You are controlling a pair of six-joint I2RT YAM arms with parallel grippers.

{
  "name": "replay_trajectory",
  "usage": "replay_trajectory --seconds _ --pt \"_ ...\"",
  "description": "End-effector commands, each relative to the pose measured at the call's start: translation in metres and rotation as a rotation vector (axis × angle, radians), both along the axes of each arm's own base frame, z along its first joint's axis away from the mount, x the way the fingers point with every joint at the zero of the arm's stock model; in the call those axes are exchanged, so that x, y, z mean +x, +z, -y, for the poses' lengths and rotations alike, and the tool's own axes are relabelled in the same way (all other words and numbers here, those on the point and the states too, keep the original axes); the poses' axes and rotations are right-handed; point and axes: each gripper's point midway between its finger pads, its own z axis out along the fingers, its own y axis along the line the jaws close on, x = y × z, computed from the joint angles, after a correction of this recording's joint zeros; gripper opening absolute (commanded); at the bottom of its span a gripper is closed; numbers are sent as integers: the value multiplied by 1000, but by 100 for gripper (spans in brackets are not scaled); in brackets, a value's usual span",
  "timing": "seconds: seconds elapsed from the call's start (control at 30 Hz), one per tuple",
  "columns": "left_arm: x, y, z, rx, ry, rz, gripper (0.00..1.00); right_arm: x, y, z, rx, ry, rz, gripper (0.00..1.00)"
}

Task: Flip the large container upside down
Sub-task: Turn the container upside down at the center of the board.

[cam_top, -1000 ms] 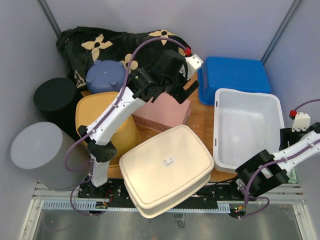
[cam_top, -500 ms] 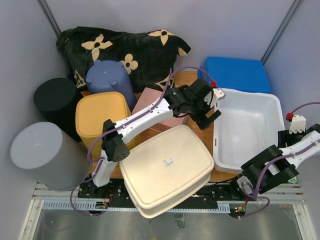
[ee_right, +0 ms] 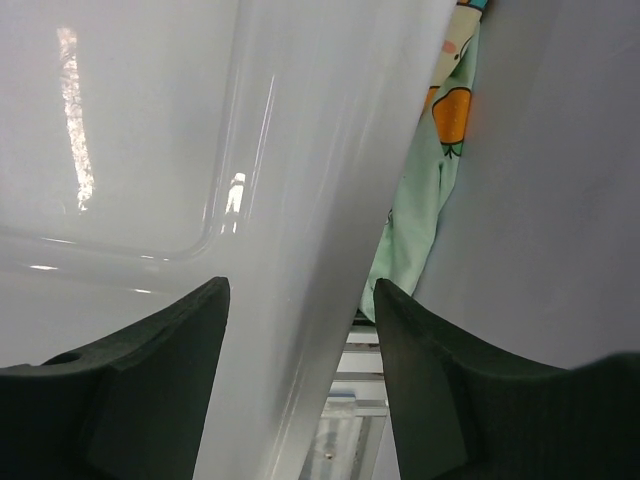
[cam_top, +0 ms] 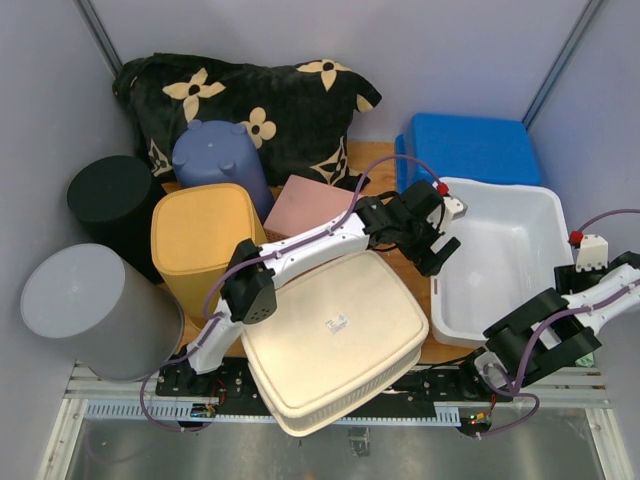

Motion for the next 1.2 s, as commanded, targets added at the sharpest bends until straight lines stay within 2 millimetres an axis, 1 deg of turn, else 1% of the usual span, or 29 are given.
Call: replay_trajectory --seconds 0.0,0.17,0.27,0.37,0.43,0.47,0.57,0.67,0.73,0.77,0.8,0.83,0.87,0.9,0.97,1.0,1.07,1.17 --pt "-3 26 17 -82 -6 33 99 0 -8 8 10 -27 2 61" --pt "-2 42 9 -77 -7 69 99 5 -21 0 98 -31 8 58" --pt "-6 45 2 -69 -6 63 99 5 -29 -6 122 -28 9 58" --pt "-16 35 5 -77 -9 -19 99 4 -34 -9 122 -23 12 57" --pt "-22 23 13 -75 -3 -62 99 5 -37 -11 129 -21 16 57" --pt "-22 18 18 -72 13 -62 99 6 -37 -12 133 -20 18 57" --pt "-12 7 29 -68 106 -69 99 8 -36 -16 143 -23 36 55" --pt "-8 2 41 -84 134 -81 99 12 -32 -21 149 -27 66 46" --pt "-6 -3 46 -88 132 -82 99 14 -30 -26 153 -32 87 37" --pt "-5 -6 49 -90 125 -83 96 15 -29 -27 155 -34 96 34" --pt "-6 -10 51 -93 116 -86 90 16 -28 -29 157 -36 103 32" --pt "-6 -14 53 -95 107 -89 82 16 -27 -30 160 -40 109 29" --pt "-7 -18 55 -95 95 -95 68 17 -24 -31 161 -42 119 22" --pt "-9 -22 56 -94 87 -101 49 18 -22 -31 160 -46 125 17" --pt "-12 -31 56 -79 70 -115 7 20 -14 -32 152 -50 143 5" --pt "-12 -33 55 -72 70 -116 1 22 -8 -32 145 -54 157 1" --pt "-14 -40 51 -52 59 -115 0 25 7 -32 126 -56 191 1" --pt "-12 -44 47 -38 61 -102 0 31 36 -31 82 -75 255 1"
